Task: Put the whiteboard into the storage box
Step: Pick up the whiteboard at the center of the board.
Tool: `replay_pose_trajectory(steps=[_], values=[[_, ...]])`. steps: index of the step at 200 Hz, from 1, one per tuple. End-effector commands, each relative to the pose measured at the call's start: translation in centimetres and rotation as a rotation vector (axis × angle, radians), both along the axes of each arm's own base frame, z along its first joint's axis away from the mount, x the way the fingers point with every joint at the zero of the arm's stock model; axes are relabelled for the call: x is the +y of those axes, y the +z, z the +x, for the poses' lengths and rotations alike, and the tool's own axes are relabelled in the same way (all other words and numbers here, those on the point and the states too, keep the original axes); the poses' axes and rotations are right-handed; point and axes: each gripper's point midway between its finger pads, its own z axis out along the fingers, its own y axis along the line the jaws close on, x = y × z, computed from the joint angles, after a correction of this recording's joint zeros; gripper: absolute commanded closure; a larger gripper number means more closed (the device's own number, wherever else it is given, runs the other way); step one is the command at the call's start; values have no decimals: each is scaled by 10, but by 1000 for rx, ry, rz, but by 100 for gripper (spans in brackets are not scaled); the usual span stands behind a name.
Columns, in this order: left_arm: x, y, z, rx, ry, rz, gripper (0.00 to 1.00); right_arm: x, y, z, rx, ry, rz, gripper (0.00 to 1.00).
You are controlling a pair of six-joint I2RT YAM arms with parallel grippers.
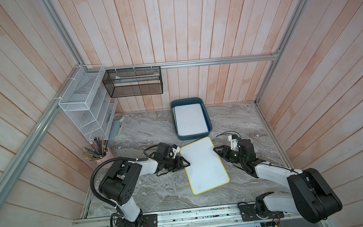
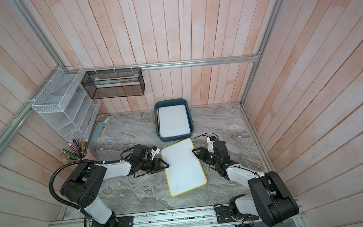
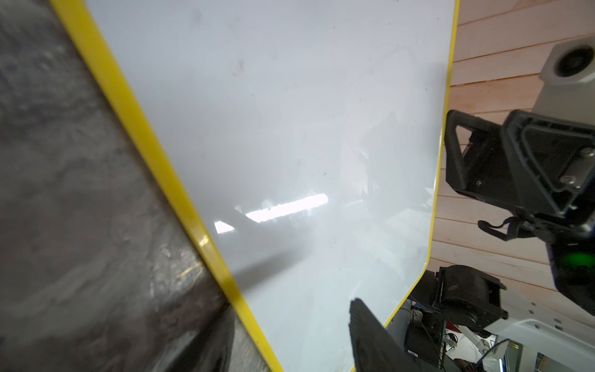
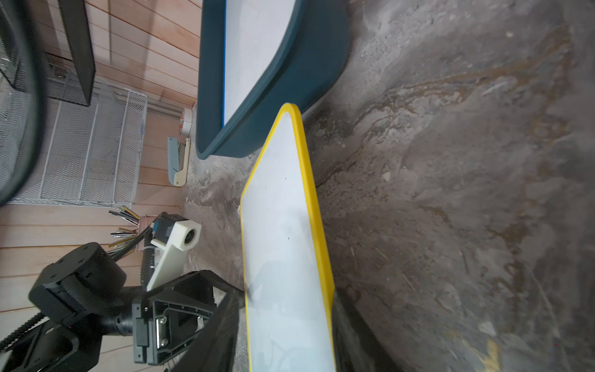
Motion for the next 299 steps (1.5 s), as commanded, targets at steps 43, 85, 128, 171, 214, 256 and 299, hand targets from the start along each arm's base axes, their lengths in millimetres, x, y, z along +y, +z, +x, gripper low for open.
replay_pose_trajectory(steps=[43, 85, 128, 171, 214, 256, 299], values=[[10, -54, -25, 98, -11, 146, 40, 59, 8, -62, 100, 361, 201, 53], [10, -54, -24, 98, -11, 146, 40, 61, 0, -67, 127, 372, 210, 53], [10, -55, -24, 101, -11, 146, 40, 63, -9, -72, 144, 372, 225, 53], [10, -55, -24, 102, -10, 147, 40, 71, -10, -77, 151, 368, 296, 53], [10, -56, -24, 101, -9, 148, 40, 85, -6, -86, 162, 348, 406, 53], [8, -55, -22, 98, -9, 142, 40, 87, -7, -92, 204, 319, 524, 53], [10, -57, -24, 102, -8, 148, 40, 79, -18, -96, 243, 277, 532, 54]])
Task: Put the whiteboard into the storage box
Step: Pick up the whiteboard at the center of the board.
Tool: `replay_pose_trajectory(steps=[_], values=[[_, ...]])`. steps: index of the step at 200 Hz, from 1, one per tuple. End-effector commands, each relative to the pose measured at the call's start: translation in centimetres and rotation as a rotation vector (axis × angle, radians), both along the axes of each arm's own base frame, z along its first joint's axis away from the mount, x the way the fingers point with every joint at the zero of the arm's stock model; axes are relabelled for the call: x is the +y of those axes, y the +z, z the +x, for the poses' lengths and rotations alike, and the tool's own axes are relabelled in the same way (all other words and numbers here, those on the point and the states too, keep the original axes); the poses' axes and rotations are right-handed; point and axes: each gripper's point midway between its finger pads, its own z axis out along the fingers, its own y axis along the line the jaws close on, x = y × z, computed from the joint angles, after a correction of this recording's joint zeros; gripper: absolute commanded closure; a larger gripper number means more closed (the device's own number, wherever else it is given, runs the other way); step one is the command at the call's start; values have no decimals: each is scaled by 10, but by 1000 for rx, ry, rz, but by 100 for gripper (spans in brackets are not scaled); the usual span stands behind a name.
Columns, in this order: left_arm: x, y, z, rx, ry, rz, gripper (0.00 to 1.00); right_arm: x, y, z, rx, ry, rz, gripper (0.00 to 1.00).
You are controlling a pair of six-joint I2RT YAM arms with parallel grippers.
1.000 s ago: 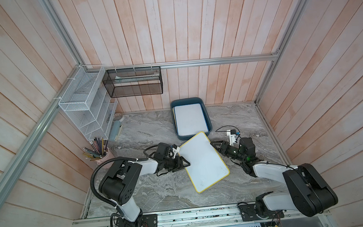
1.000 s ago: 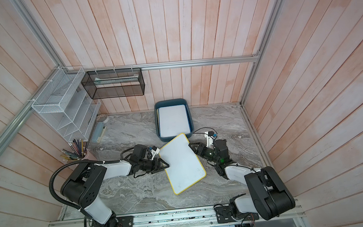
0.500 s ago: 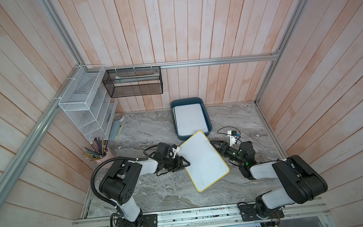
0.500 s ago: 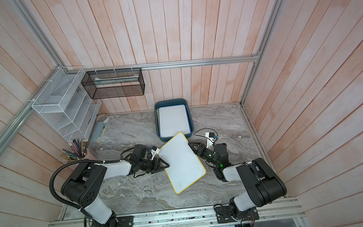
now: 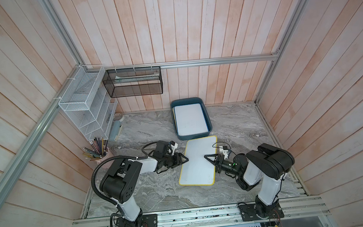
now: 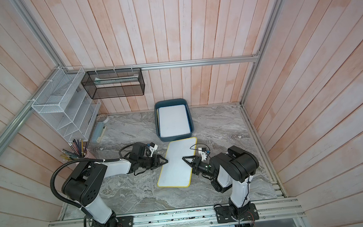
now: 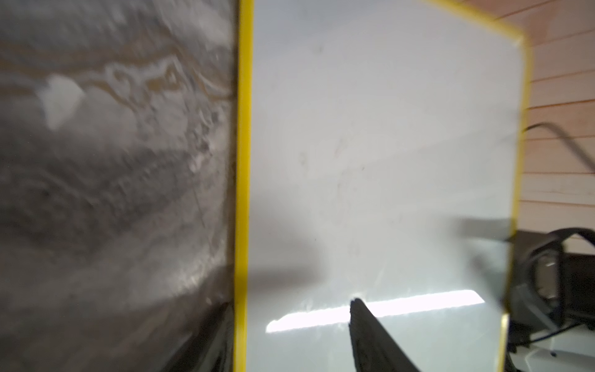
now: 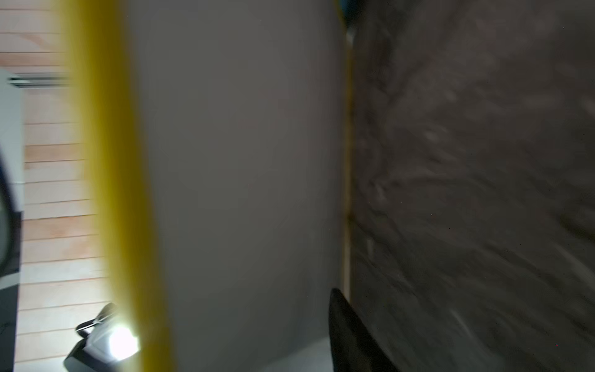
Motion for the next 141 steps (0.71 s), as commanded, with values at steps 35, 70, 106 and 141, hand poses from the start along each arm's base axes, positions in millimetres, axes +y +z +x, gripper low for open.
replay_pose_trajectory(steps=[35, 70, 106, 141], values=[[3, -59, -56, 203, -73, 123, 40, 11, 13, -26, -30, 110, 57, 54], [3, -58, -54, 199, -74, 127, 40, 3, 10, -27, -24, 85, 32, 55], [4, -56, -51, 182, -62, 136, 40, -2, 7, -28, -23, 77, -9, 56], [6, -47, -45, 140, -35, 136, 40, -5, 2, -25, -22, 73, -91, 56]])
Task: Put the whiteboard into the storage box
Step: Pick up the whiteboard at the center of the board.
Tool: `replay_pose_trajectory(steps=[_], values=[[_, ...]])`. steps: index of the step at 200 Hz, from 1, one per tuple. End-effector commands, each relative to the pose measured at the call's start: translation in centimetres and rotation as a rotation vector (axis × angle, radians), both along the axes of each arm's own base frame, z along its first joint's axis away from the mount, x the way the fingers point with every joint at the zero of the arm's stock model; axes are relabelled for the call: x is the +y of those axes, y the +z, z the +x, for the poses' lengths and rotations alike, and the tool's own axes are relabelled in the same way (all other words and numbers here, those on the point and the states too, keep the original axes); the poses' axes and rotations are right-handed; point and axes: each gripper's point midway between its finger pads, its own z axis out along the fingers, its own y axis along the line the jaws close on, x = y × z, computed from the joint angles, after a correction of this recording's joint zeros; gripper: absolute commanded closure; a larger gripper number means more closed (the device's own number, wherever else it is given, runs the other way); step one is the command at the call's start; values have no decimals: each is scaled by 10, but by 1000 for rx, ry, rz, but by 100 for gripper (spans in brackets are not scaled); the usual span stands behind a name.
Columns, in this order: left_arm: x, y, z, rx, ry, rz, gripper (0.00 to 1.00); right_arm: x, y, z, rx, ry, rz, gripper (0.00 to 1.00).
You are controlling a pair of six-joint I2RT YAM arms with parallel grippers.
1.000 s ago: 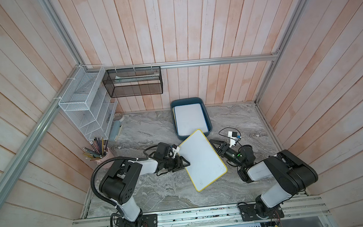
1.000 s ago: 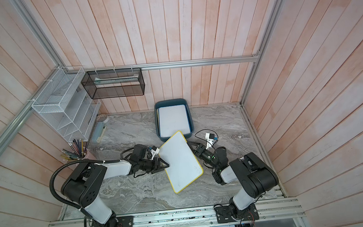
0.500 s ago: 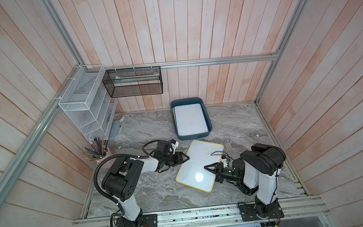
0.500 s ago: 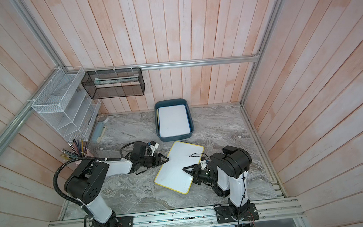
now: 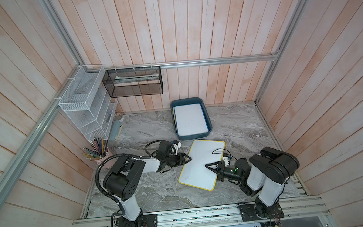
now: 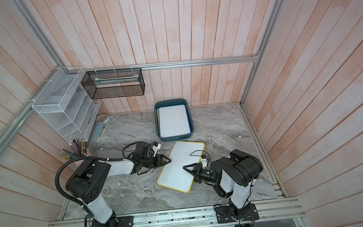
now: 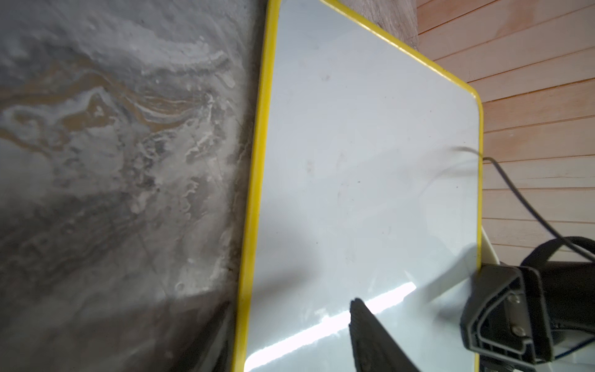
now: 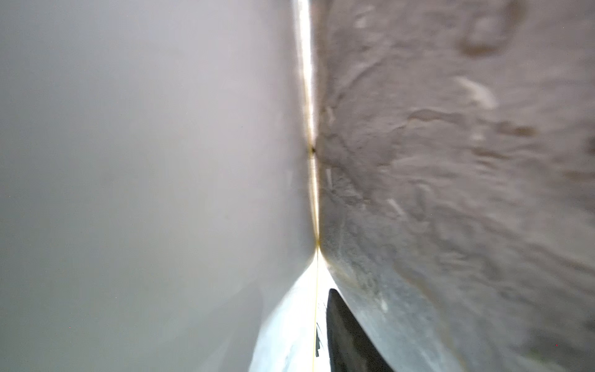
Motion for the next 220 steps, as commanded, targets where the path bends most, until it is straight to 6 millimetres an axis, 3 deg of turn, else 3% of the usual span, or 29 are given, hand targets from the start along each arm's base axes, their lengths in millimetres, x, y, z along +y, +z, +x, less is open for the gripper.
replay_pose_trajectory(steps=[1, 32, 66, 105, 172, 220], values=[[23, -48, -43, 193, 14, 148, 40, 0, -7, 0, -31, 30, -79, 56], [26, -37, -37, 151, 43, 134, 40, -1, -16, 9, -62, 58, -242, 56], [31, -26, -31, 111, 79, 119, 40, -16, -20, 17, -80, 46, -392, 56], [31, -17, -27, 84, 84, 80, 40, -33, -9, 25, -105, 9, -407, 54], [27, -10, -24, 76, 86, 46, 40, -40, 4, 36, -138, 11, -417, 47], [27, -12, -24, 81, 84, 45, 40, -44, 9, 40, -148, -8, -405, 53]])
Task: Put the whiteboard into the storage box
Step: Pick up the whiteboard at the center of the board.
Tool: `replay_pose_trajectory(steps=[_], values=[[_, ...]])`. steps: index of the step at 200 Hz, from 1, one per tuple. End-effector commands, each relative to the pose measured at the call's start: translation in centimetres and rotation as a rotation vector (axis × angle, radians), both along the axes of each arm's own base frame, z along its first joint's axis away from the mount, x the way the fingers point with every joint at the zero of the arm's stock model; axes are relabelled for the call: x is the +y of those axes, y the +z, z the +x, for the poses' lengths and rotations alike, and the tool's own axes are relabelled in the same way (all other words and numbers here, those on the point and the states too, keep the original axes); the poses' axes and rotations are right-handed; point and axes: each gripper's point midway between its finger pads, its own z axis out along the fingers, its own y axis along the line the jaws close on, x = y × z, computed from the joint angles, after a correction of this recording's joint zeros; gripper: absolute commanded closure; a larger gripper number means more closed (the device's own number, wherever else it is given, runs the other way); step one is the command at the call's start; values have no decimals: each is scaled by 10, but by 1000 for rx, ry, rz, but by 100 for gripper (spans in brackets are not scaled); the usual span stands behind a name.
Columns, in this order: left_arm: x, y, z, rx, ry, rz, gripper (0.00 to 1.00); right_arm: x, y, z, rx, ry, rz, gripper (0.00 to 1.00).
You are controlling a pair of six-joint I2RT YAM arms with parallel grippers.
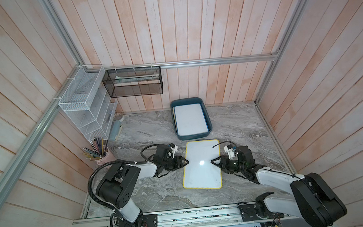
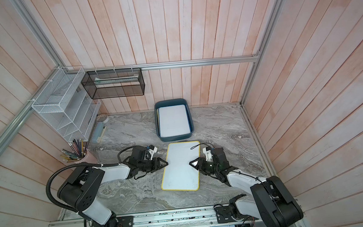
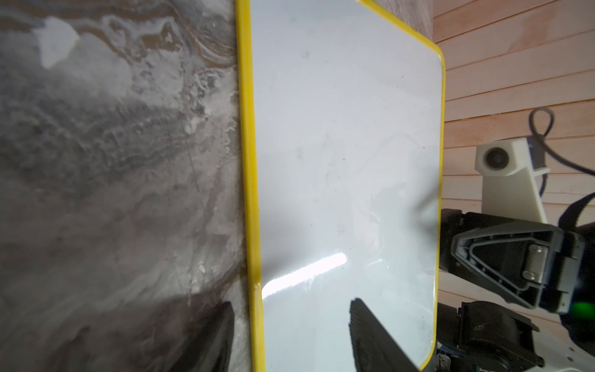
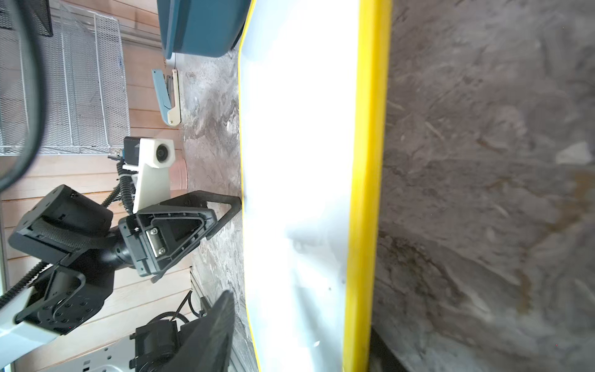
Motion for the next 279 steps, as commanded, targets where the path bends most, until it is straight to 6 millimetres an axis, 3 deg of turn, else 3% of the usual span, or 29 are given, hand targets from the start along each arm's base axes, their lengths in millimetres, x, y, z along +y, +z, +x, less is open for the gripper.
replay_pose_trajectory(steps=[1, 27, 68, 92, 181, 279], values=[[8, -14, -9, 49, 7, 28, 40, 2, 18, 8, -60, 12, 19, 54], [8, -14, -9, 48, 9, 26, 40, 0, 18, 8, -59, 9, 21, 65], [12, -9, -6, 64, 20, -28, 40, -6, 22, 10, -71, -10, 25, 94], [25, 0, 1, 54, 64, -92, 40, -11, 26, 11, -82, -19, 29, 100], [24, 21, 3, -14, -5, -161, 40, -19, 50, 16, -150, 14, 56, 100], [22, 42, 8, -38, -24, -271, 40, -11, 99, 20, -298, 135, 117, 100]])
